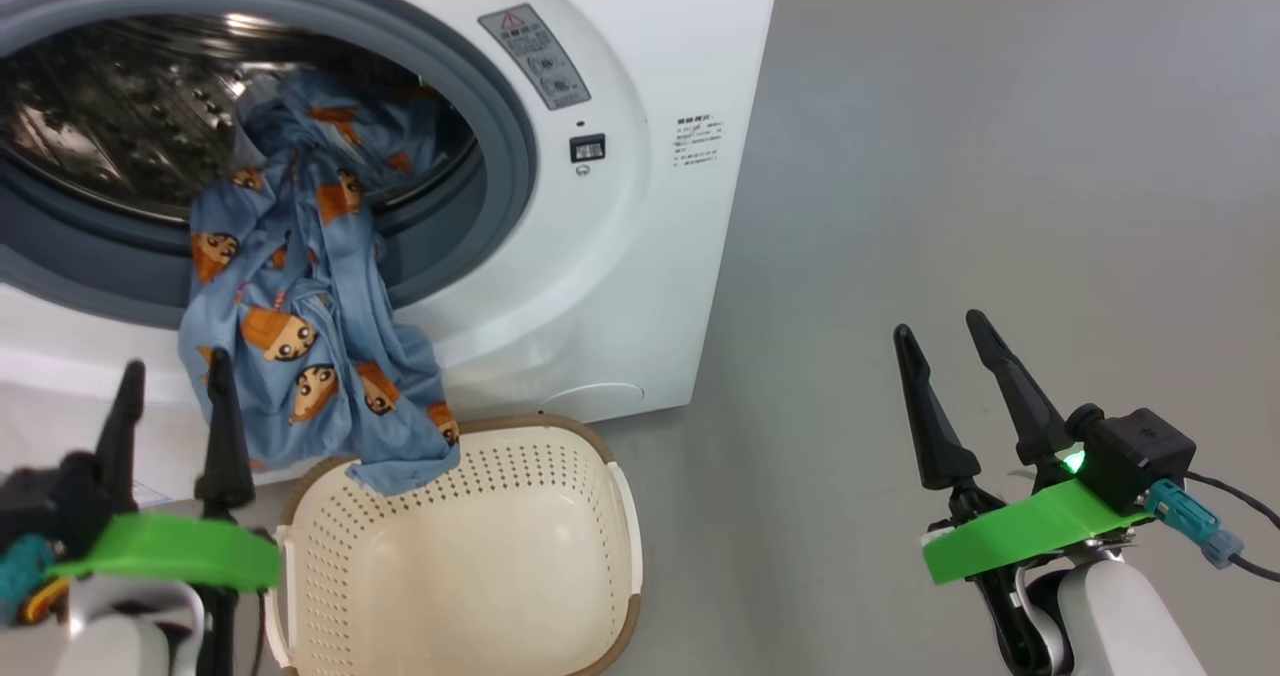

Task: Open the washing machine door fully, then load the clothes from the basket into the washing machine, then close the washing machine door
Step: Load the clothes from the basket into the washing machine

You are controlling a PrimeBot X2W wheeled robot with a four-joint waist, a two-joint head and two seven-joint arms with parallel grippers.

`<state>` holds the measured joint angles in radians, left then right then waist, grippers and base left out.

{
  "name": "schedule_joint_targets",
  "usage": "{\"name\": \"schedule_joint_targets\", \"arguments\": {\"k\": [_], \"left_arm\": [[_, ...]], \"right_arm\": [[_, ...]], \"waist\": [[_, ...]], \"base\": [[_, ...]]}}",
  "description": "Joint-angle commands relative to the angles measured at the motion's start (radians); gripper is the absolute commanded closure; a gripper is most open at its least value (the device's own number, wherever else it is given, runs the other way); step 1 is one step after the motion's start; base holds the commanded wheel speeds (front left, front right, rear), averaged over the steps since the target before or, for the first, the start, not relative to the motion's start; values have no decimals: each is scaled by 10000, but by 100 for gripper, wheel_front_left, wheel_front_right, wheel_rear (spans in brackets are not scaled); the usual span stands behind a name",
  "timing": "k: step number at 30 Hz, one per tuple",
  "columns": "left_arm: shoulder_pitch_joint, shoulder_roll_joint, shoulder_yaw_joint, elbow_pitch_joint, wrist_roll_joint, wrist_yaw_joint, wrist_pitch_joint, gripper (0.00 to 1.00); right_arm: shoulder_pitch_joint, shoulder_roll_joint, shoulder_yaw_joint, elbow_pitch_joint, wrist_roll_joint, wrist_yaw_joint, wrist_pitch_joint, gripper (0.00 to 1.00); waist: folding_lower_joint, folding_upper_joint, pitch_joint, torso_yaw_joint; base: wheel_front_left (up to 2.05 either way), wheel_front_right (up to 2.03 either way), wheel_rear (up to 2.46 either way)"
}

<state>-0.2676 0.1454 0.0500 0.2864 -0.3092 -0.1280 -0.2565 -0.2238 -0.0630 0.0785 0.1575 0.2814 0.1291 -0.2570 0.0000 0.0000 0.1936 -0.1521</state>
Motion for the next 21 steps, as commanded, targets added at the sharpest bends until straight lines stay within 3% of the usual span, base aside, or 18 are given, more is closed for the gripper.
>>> {"name": "schedule_joint_targets", "arguments": {"k": [1,9,21], "left_arm": [[55,187,390,-365,159,-26,-53,0],[1021,-85,463,-1201,395,-26,-53,0],[1163,-87,384,-1097,225,-26,-53,0]], "right_arm": [[123,-16,201,-226,-155,16,-48,0],[351,-110,77,-346,-188,16,-48,0],[295,-204,92,-402,-215,16,-48,0]], "waist": [[0,0,-88,45],[0,0,-223,206],[0,0,-7,309]], "base": [[0,0,0],[0,0,0],[0,0,0]]}}
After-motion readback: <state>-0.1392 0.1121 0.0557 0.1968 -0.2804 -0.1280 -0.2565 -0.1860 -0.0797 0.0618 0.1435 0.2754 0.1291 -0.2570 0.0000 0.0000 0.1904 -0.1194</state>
